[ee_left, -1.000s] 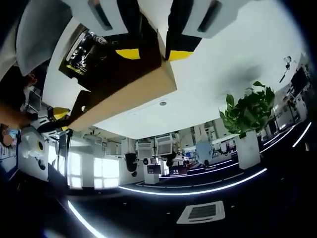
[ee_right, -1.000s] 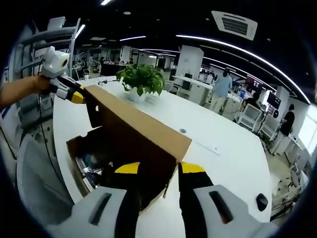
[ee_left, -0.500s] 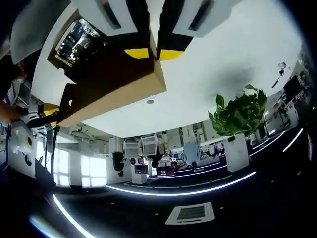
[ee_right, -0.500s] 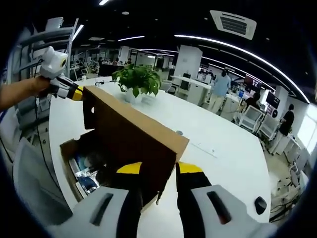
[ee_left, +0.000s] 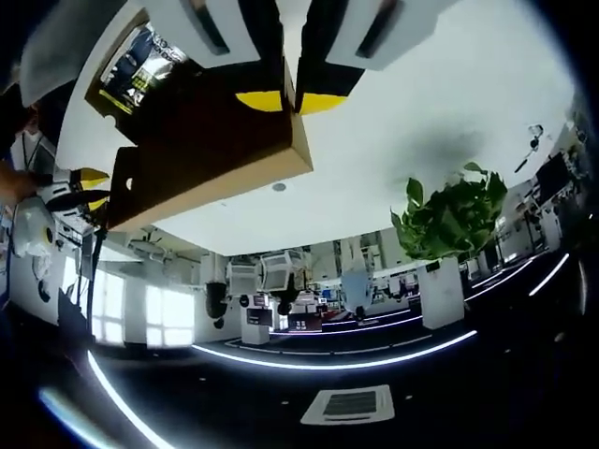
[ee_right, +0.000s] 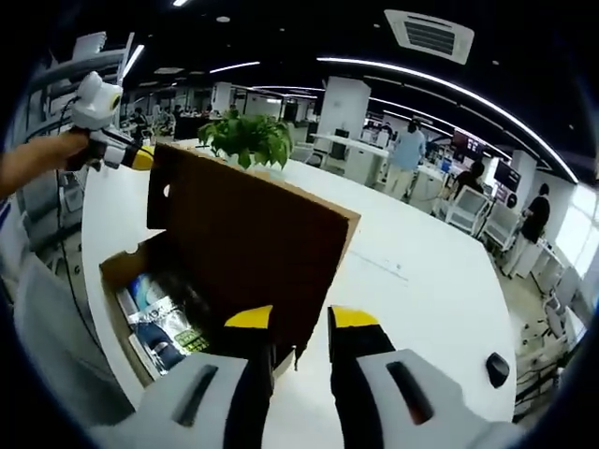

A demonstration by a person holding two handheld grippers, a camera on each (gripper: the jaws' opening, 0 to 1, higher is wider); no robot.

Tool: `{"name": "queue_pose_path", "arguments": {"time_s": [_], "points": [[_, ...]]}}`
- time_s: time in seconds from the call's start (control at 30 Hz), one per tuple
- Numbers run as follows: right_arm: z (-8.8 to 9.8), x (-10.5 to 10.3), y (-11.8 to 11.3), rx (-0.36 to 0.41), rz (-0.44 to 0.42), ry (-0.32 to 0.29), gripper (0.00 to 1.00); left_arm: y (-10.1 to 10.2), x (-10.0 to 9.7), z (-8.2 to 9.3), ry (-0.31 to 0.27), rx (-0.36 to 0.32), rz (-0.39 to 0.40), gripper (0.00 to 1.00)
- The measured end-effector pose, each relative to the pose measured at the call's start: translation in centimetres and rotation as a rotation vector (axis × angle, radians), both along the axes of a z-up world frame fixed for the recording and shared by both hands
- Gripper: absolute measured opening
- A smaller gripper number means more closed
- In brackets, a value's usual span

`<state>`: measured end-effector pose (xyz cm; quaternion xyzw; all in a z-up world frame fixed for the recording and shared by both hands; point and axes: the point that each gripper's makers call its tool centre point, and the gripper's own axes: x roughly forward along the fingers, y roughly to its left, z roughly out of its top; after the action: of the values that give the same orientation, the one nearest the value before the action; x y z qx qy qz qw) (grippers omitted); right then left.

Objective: Operate the shoe box by opening the lid, removing the specified soft item, and placing it in the target area until the item is outside and the box remains undamaged.

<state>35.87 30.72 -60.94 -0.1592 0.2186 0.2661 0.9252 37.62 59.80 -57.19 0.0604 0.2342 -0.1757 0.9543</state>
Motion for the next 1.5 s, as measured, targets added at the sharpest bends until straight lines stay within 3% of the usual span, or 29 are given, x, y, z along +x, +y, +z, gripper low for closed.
{"name": "queue_pose_path", "arguments": {"time_s": [0.53,0.77,1.07,1.3,1.5], "points": [[-4.5,0.7,-0.8,-0.001,-0.047,0.069,0.14,0.0,1.4,-0.2,0.002,-0.001,0.012,0.03],[-5.2,1.3,-0.7,0.001,-0.053,0.079,0.12,0.0,2.3,-0.5,0.007,0.0,0.014,0.03],[-5.6,2.0,-0.5,0.016,-0.066,0.08,0.02,0.0,3.4,-0.9,0.019,0.003,0.023,0.03],[-5.6,2.3,-0.4,-0.007,-0.048,0.042,0.01,-0.1,4.4,-1.5,0.017,0.023,0.041,0.04],[-5.6,2.4,-0.4,0.003,-0.042,0.042,0.01,0.0,4.3,-2.8,0.015,0.038,0.055,0.13]]}}
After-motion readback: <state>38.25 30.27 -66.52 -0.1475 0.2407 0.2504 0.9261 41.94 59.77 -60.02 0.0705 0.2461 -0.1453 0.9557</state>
